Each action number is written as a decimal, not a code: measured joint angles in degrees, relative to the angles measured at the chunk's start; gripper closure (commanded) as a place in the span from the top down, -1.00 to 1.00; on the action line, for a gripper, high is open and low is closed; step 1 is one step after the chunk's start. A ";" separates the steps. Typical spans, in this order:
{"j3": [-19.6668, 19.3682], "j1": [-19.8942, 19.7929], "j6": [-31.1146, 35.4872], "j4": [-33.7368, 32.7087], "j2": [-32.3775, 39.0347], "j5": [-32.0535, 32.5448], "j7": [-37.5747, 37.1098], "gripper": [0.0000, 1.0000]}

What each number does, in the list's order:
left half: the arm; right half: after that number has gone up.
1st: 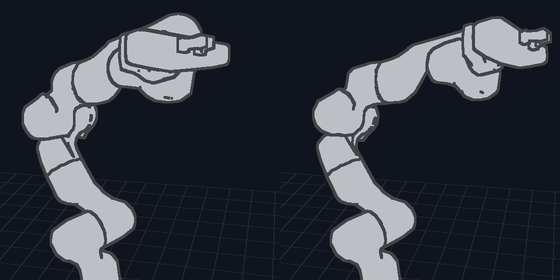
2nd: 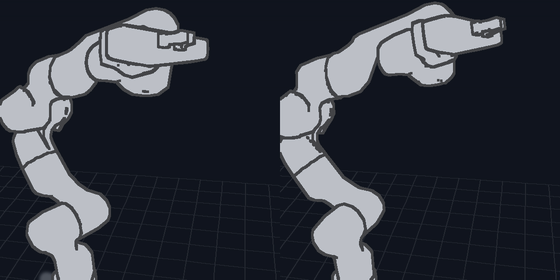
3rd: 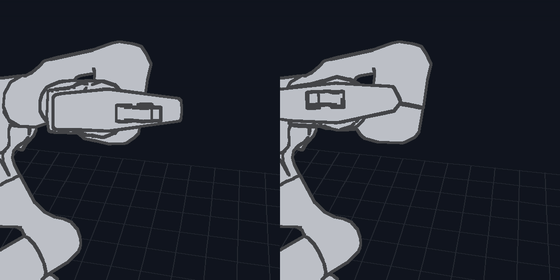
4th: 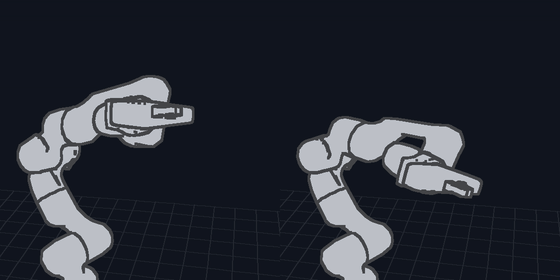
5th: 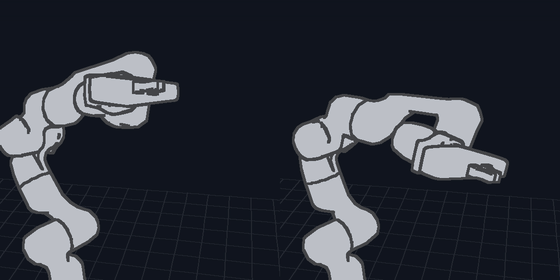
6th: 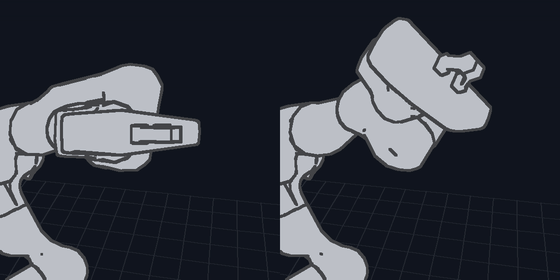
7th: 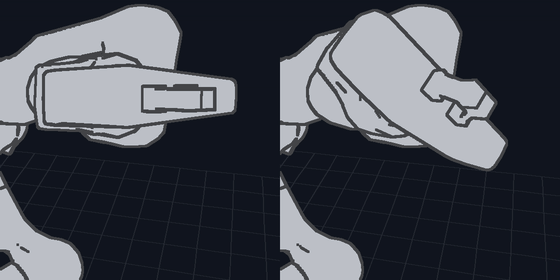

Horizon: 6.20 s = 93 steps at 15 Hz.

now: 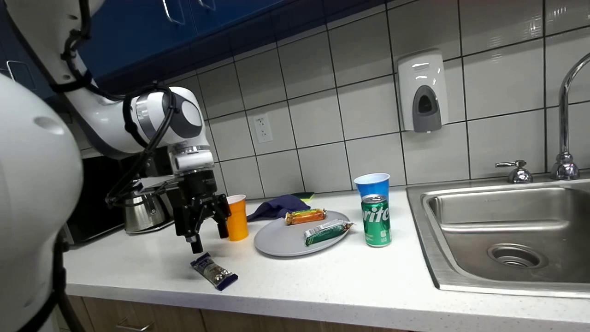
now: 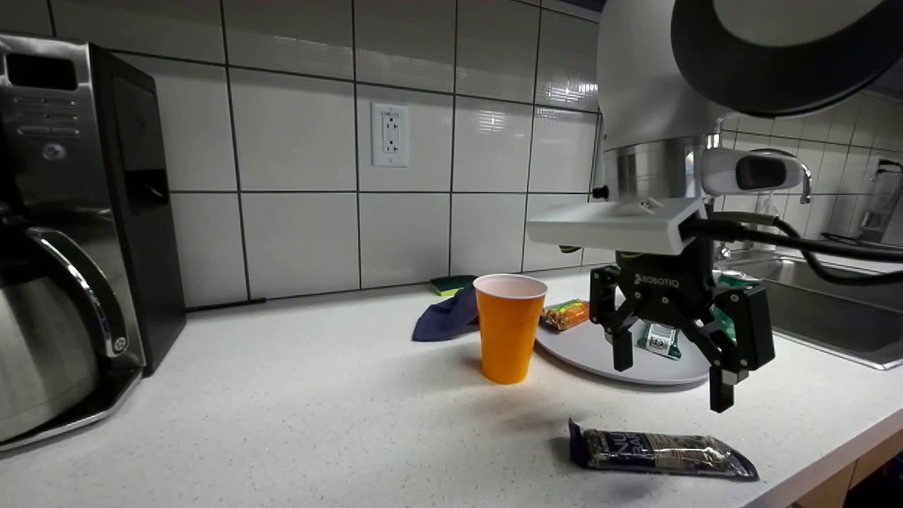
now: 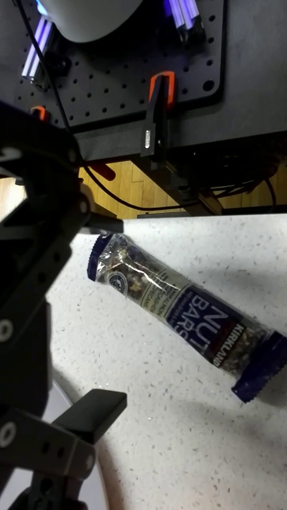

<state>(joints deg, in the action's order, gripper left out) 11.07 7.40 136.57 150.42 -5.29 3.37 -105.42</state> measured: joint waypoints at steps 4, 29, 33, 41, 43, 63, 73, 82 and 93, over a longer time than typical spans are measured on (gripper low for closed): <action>0.09 0.22 0.28 0.02 0.31 0.00 -0.61 1.00; -1.20 3.26 6.64 -0.92 8.11 0.79 -19.89 1.00; -1.20 3.29 6.89 -0.88 8.70 0.79 -20.03 1.00; -1.20 3.64 6.94 -0.76 8.72 0.79 -20.11 -0.29; -1.20 3.79 6.94 -0.71 8.72 0.79 -20.15 -0.59; -1.25 4.42 0.32 -1.48 3.34 1.71 -20.39 -0.84; -4.54 -1.30 -0.67 -3.42 1.65 7.13 -20.35 -0.84; -8.24 -4.53 0.16 -8.72 5.47 7.51 -19.75 -0.84; -11.73 -5.03 3.33 -13.72 13.47 6.79 -14.94 -0.84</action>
<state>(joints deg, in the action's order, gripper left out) -0.66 2.37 139.90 136.70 8.17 10.17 -120.36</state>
